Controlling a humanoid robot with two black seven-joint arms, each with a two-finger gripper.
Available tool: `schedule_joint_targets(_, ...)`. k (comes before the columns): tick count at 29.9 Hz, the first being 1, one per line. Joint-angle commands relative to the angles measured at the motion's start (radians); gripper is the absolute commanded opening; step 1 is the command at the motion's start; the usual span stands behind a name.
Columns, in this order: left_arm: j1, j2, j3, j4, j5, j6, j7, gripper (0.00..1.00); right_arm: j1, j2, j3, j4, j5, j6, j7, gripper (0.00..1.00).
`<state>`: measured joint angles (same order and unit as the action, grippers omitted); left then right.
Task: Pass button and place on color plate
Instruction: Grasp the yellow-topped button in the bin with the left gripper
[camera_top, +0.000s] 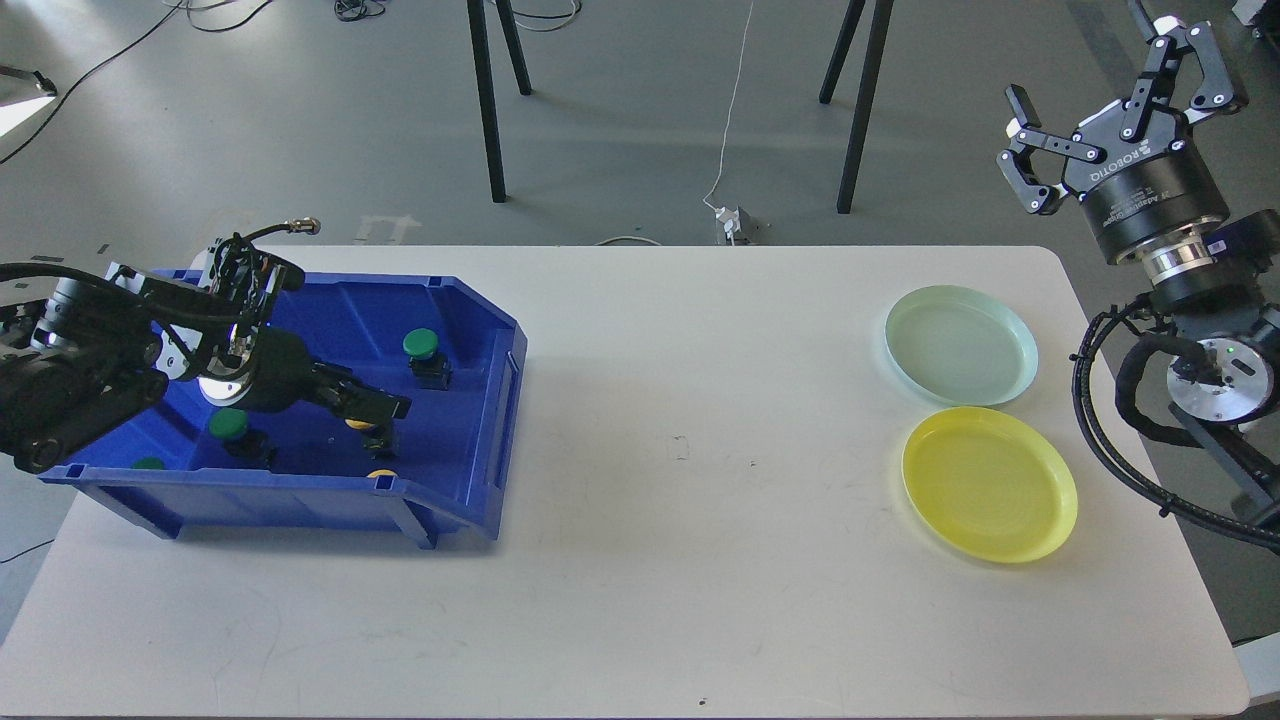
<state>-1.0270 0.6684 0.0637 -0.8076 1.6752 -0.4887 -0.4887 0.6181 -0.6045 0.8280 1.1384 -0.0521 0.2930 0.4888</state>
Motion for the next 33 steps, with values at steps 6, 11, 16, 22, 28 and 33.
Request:
schedule_joint_targets(6,0.03,-0.015,-0.001,0.031,-0.002,0.0,0.0,0.97,-0.017,-0.003,0.005,0.003,0.0,0.0,0.0,0.99)
schedule_joint_targets(11,0.031,-0.035,-0.001,0.068,-0.002,0.0,0.0,0.97,-0.02,-0.003,0.006,0.004,0.0,0.0,0.0,0.99)
schedule_joint_targets(16,0.038,-0.053,-0.001,0.099,-0.006,0.0,0.0,0.95,-0.026,-0.005,0.009,0.004,0.0,0.0,0.0,0.99)
schedule_joint_targets(22,0.045,-0.069,-0.001,0.113,-0.005,0.0,0.0,0.93,-0.035,-0.005,0.011,0.006,0.0,0.0,0.0,0.99)
schedule_joint_targets(28,0.051,-0.073,-0.002,0.119,-0.012,0.0,0.0,0.84,-0.043,-0.008,0.011,0.006,0.0,0.0,0.0,0.99)
schedule_joint_targets(33,0.048,-0.073,-0.01,0.117,-0.018,0.0,0.0,0.81,-0.044,-0.009,0.011,0.006,0.0,0.0,0.0,0.99)
